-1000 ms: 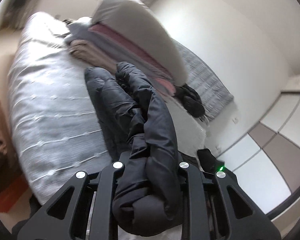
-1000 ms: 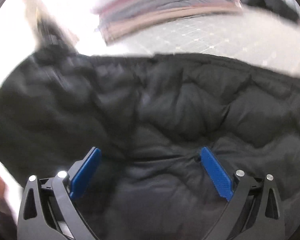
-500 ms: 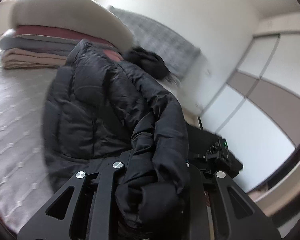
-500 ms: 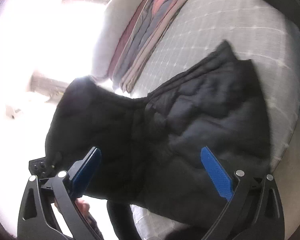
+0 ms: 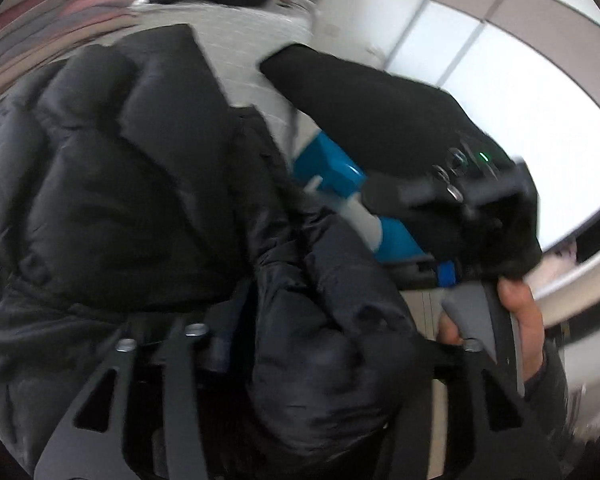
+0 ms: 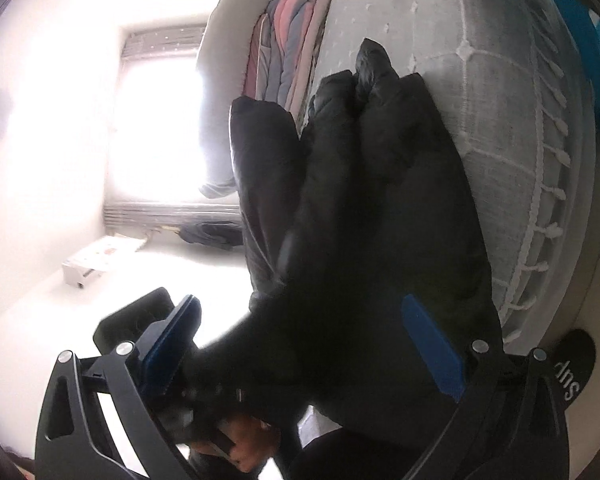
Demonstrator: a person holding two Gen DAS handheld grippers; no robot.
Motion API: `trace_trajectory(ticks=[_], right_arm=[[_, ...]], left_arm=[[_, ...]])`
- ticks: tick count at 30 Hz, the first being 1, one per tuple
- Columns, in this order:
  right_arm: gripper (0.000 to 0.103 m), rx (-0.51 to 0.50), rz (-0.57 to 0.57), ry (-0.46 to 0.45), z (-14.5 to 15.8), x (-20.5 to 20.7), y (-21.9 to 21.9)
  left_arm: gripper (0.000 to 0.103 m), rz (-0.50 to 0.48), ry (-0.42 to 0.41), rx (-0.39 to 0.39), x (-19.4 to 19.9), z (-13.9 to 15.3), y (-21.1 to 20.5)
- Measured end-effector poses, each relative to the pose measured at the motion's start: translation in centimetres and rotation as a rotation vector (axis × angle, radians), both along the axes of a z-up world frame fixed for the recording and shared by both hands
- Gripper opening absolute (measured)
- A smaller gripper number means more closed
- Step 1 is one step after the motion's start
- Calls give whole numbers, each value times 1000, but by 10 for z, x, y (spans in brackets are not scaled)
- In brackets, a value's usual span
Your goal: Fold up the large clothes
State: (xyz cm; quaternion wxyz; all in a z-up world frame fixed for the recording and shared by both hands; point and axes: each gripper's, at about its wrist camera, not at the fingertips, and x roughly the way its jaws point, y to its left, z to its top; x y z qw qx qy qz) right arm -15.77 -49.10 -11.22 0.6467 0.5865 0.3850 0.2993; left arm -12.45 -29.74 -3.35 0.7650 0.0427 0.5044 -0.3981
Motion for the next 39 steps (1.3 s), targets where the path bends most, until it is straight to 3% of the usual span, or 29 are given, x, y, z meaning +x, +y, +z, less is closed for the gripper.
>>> trace_trajectory(ticks=[6, 11, 16, 20, 23, 25, 27, 30, 35, 39], right_arm=[[97, 4, -1, -21, 5, -1, -7], [97, -29, -39, -144, 54, -4, -14], [97, 16, 97, -269, 96, 3, 15], [97, -13, 251, -251, 97, 15, 53], [97, -185, 277, -152, 80, 19, 66], [96, -320, 261, -100, 65, 19, 66], [96, -320, 245, -78, 49, 20, 63], [94, -398, 228, -54, 44, 18, 65], [94, -444, 212, -74, 60, 1, 63], [96, -440, 102, -146, 77, -5, 56]], left_arm=[[70, -55, 32, 40, -8, -6, -20], [73, -114, 38, 42, -18, 1, -26], [73, -147, 51, -5, -30, 17, -11], [73, -176, 60, -49, -50, 30, 16], [73, -168, 76, -98, -59, 42, 46], [73, -114, 78, -137, -61, 50, 83], [74, -34, 79, -165, -56, 54, 119], [74, 136, 98, -202, -39, 51, 182], [75, 412, 191, -250, 6, 20, 255], [75, 474, 280, -270, 20, -11, 273]])
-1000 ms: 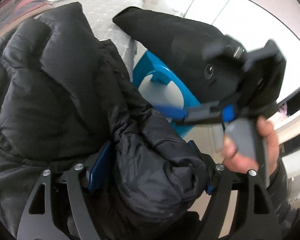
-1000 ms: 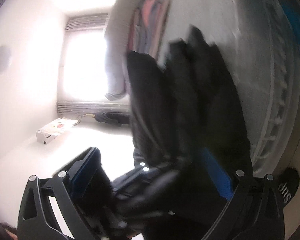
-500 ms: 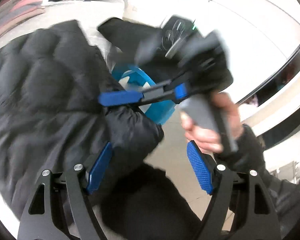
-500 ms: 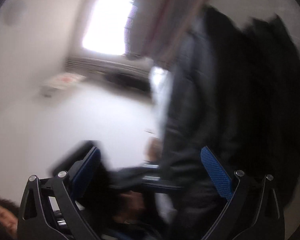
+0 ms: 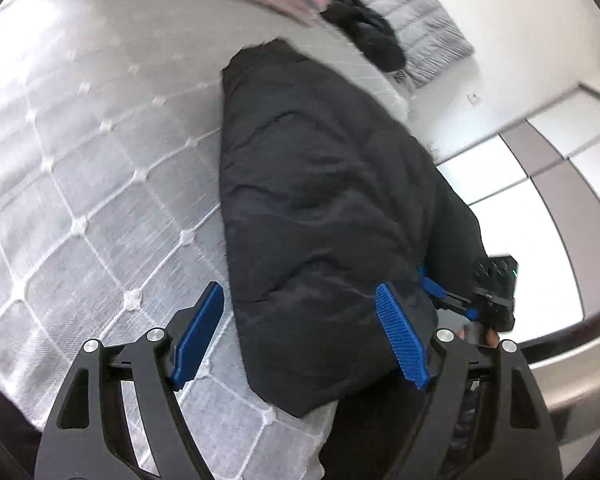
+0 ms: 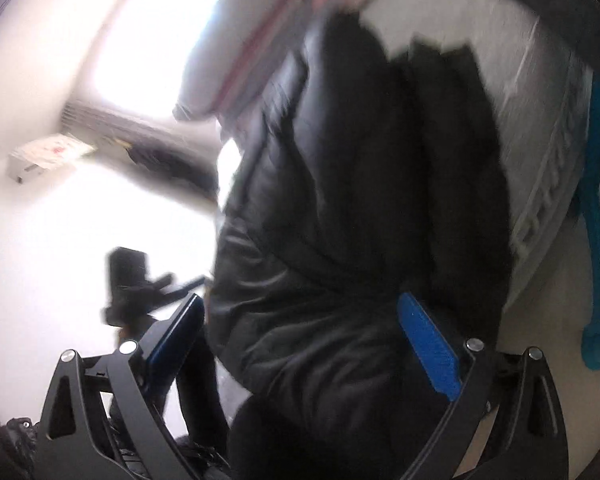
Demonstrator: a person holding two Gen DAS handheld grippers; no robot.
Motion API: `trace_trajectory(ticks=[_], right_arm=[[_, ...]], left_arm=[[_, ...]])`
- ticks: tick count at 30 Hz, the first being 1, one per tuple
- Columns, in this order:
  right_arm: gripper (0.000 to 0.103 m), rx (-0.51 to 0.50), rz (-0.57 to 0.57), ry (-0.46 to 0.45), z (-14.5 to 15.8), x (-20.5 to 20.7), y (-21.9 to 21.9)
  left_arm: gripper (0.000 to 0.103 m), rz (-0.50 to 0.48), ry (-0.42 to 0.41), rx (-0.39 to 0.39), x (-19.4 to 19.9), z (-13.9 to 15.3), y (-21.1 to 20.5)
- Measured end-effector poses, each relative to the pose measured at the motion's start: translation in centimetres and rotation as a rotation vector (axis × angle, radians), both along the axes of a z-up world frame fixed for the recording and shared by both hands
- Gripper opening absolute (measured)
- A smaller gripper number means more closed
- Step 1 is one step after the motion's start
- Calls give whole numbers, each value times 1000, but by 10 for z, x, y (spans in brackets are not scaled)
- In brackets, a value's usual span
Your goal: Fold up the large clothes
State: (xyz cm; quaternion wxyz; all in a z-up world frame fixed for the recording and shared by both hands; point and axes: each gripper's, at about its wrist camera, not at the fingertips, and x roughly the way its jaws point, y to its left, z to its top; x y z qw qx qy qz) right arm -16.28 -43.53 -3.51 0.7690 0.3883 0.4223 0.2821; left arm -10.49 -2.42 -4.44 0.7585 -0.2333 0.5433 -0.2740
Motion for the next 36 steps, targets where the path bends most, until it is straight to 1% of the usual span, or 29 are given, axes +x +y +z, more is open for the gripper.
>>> trace_trajectory(ticks=[2, 3, 5, 7, 12, 13, 14, 16, 19, 21, 23, 24, 26, 28, 30, 31, 32, 33, 34, 35, 36], right_arm=[[96, -54, -72, 0, -2, -7, -12], [96, -61, -81, 13, -7, -8, -15], [96, -67, -87, 62, -20, -8, -16], [96, -73, -84, 87, -35, -13, -21], [96, -44, -60, 146, -61, -12, -26], [96, -34, -52, 152, -70, -15, -37], [96, -20, -44, 163, -70, -14, -39], [96, 25, -29, 191, -80, -10, -39], [96, 103, 0, 201, -93, -4, -38], [96, 192, 28, 222, -105, -1, -39], [96, 225, 28, 242, -116, 2, -37], [96, 251, 31, 248, -121, 3, -37], [96, 293, 29, 256, -129, 4, -38], [96, 306, 40, 242, -133, 4, -41], [94, 305, 48, 216, -136, 2, -41], [81, 299, 51, 206, -135, 1, -39], [59, 293, 51, 199, -134, 0, -38], [55, 287, 39, 187, -131, -3, -40], [45, 274, 34, 172, -127, -5, -40], [37, 259, 26, 147, -120, -8, -42], [34, 248, 19, 132, -114, -10, -41]], left_arm=[[75, 15, 48, -26, 8, -18, -1], [75, 21, 62, -34, 12, -25, -4], [75, 31, 100, -73, 17, -40, -5], [75, 39, 119, -85, 20, -49, -9], [75, 46, 173, -158, 32, -71, -17], [75, 48, 181, -173, 34, -75, -19], [75, 49, 189, -188, 35, -78, -20], [75, 52, 213, -230, 37, -87, -22], [78, 61, 238, -282, 42, -100, -27], [78, 68, 255, -321, 43, -106, -27], [80, 77, 268, -355, 39, -106, -26], [80, 75, 270, -361, 39, -108, -23], [81, 63, 276, -361, 42, -111, -30], [81, 52, 278, -352, 46, -112, -36], [81, 39, 276, -330, 50, -112, -43], [81, 33, 270, -316, 51, -109, -46], [81, 27, 254, -292, 52, -107, -50], [78, 24, 239, -276, 54, -104, -53], [70, 20, 213, -243, 55, -99, -57], [62, 17, 195, -222, 56, -94, -58], [57, 17, 162, -189, 53, -86, -60]])
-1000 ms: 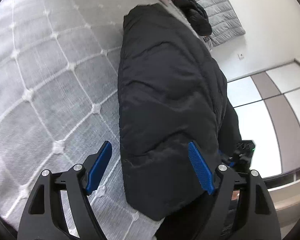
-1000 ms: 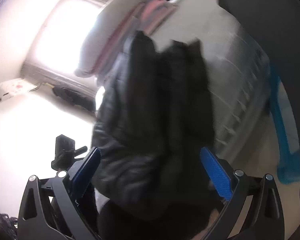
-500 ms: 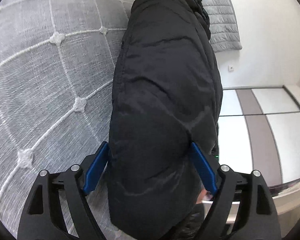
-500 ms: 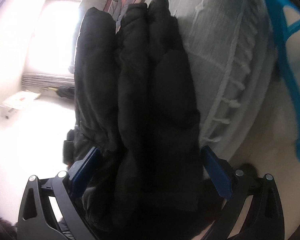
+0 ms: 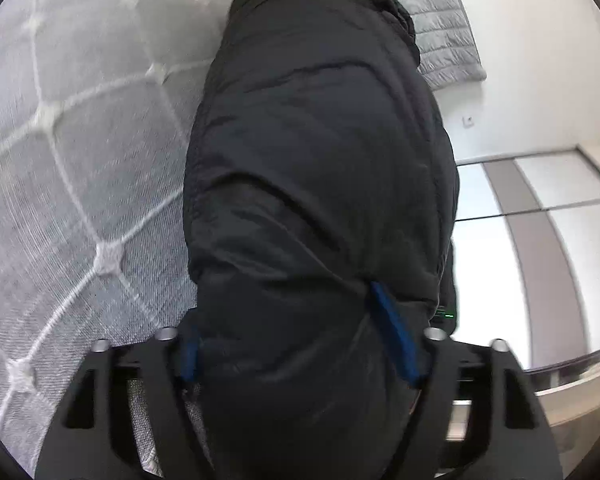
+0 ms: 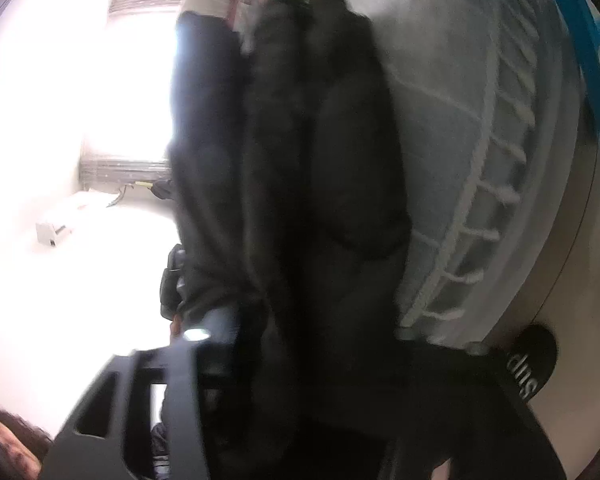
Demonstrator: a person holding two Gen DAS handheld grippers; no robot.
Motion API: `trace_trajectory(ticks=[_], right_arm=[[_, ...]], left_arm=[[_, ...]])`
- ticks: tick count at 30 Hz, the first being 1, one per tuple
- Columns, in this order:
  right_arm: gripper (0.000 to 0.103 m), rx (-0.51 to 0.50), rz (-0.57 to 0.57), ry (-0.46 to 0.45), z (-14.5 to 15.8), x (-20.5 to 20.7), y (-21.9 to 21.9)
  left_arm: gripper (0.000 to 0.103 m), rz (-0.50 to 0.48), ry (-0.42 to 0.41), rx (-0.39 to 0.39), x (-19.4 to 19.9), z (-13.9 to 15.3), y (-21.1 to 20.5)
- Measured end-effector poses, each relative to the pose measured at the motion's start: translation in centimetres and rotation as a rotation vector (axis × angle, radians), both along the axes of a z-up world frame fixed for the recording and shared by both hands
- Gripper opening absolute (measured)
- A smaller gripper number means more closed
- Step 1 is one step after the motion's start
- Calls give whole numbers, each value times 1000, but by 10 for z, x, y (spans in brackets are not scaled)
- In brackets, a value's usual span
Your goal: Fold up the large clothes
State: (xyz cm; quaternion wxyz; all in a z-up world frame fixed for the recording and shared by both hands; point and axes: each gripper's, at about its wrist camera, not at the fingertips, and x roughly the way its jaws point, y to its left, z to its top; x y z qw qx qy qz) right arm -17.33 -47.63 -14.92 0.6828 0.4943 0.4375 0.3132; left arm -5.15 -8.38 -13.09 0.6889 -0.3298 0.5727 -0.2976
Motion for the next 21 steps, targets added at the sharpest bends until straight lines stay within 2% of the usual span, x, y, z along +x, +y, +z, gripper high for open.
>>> trace_trajectory(ticks=[2, 5, 8, 13, 17, 21], right_arm=[[28, -18, -10, -24, 15, -5, 1], [26, -21, -24, -66, 31, -6, 4], [26, -32, -26, -128, 55, -2, 12], [25, -58, 0, -190, 85, 22, 37], [25, -71, 49, -231, 103, 47, 72], [25, -81, 129, -269, 113, 81, 125]], left_arm=[[42, -8, -80, 56, -4, 18, -4], [33, -9, -159, 102, -5, 40, -6], [30, 7, -238, 126, -3, 63, 1], [29, 35, -307, 155, 3, 89, 34], [28, 92, -359, 183, 6, 109, 76], [28, 165, -382, 206, 3, 120, 129]])
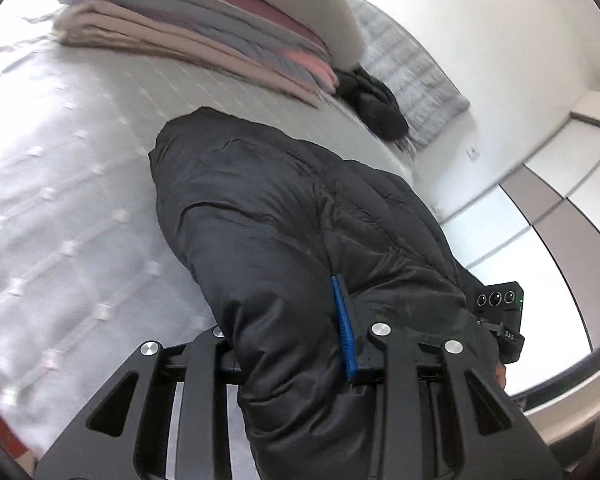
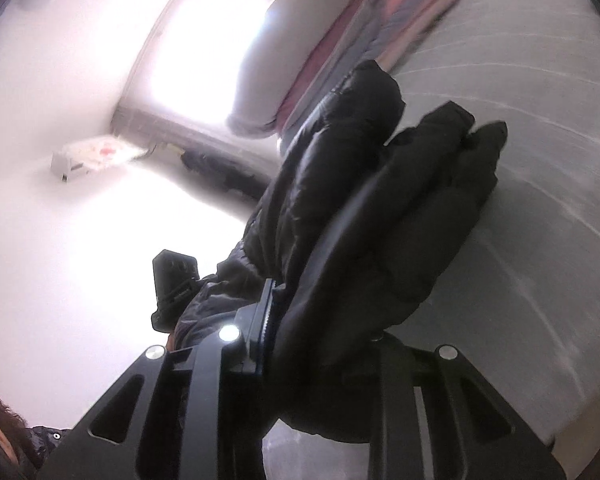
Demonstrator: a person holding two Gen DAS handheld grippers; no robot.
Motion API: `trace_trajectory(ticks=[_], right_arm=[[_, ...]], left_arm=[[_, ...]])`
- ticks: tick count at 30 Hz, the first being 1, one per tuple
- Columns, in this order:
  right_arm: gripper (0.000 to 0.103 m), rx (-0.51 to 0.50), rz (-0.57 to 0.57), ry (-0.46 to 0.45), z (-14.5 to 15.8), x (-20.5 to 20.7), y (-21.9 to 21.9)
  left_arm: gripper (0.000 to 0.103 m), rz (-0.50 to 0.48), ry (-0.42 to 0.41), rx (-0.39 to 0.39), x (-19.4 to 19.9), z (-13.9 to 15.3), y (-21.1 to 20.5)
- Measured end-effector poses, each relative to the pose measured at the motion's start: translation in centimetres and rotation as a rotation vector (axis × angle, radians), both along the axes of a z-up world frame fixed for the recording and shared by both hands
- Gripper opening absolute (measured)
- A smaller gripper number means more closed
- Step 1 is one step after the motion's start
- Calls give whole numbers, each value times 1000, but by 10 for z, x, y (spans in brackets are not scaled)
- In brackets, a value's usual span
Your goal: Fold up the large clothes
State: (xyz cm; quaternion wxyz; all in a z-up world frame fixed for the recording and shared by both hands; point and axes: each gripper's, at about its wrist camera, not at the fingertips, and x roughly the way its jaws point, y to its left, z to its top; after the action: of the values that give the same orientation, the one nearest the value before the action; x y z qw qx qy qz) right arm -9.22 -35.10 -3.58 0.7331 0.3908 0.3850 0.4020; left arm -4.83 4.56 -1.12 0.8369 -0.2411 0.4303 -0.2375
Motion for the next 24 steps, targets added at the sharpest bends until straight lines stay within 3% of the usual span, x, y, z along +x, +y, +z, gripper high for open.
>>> trace_trajectory(ticks=[4, 7, 9, 10, 12, 14, 19, 24], right_arm=[[26, -45, 110, 48, -15, 29, 53], [32, -124, 194, 164, -49, 42, 89], [43, -175, 249, 244, -71, 39, 105], [52, -171, 257, 259, -75, 37, 105], [59, -126, 253, 266, -72, 33, 96], [85, -63, 197, 286, -72, 33, 84], [92, 14, 167, 357, -79, 45, 77], [94, -8, 200, 407, -91, 41, 91]], left_arm=[[28, 80, 7, 18, -7, -6, 60], [31, 107, 117, 15, -9, -43, 97], [40, 110, 198, -21, -10, -72, 115], [48, 112, 232, -67, -12, -90, 126], [55, 127, 256, -160, -18, -110, 143], [69, 171, 272, -204, -19, -113, 158], [78, 150, 255, -337, -15, -110, 174], [81, 140, 301, -370, 6, -122, 175]])
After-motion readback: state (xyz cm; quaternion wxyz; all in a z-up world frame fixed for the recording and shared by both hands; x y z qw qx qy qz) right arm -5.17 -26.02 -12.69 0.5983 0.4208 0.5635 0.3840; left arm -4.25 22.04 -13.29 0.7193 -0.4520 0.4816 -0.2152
